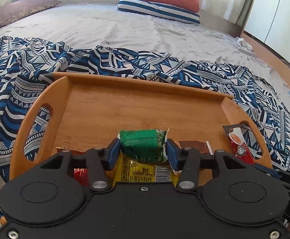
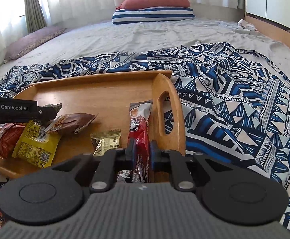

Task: Organize snacks
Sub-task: 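Carry the green packet with the left tool while the right tool carries the red bar to the tray, then open the left tool over the tray while the right tool releases the red bar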

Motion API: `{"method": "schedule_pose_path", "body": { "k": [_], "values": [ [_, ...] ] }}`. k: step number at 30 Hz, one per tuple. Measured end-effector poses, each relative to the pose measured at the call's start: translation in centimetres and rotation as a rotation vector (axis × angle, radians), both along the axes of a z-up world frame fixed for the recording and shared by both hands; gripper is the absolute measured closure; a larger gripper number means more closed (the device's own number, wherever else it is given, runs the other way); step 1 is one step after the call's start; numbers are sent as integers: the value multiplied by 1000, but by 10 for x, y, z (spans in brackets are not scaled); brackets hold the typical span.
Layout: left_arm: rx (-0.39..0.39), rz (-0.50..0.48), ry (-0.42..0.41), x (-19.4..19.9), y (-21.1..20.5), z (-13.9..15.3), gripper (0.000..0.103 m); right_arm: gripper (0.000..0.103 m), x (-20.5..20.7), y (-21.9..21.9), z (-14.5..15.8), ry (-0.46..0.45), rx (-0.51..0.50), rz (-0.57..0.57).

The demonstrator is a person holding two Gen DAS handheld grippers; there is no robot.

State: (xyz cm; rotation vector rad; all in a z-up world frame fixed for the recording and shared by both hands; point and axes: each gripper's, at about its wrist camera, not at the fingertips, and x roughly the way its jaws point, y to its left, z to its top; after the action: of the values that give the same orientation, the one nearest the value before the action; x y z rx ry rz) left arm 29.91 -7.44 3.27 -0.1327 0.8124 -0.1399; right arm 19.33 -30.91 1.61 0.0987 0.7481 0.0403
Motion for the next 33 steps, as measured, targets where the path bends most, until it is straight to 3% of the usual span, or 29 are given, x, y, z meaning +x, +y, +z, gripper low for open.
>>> {"method": "schedule_pose_path", "body": {
  "k": [7, 11, 14, 28, 33],
  "values": [
    [9, -4, -7, -3, 0, 1, 56, 84, 12, -6, -5, 0, 51, -28],
    [14, -7, -30, -8, -1, 8, 39, 81, 14, -7, -4, 0, 67, -36],
    [21, -17, -58, -13, -2, 15, 27, 75, 9, -7, -3, -8, 86, -42],
    [76, -69, -130, -62, 6, 46, 14, 48, -33, 16, 35, -106, 26, 28],
    [62, -85, -160, -90, 18, 57, 8, 40, -53, 26, 48, -137, 2, 46]
  ]
}}
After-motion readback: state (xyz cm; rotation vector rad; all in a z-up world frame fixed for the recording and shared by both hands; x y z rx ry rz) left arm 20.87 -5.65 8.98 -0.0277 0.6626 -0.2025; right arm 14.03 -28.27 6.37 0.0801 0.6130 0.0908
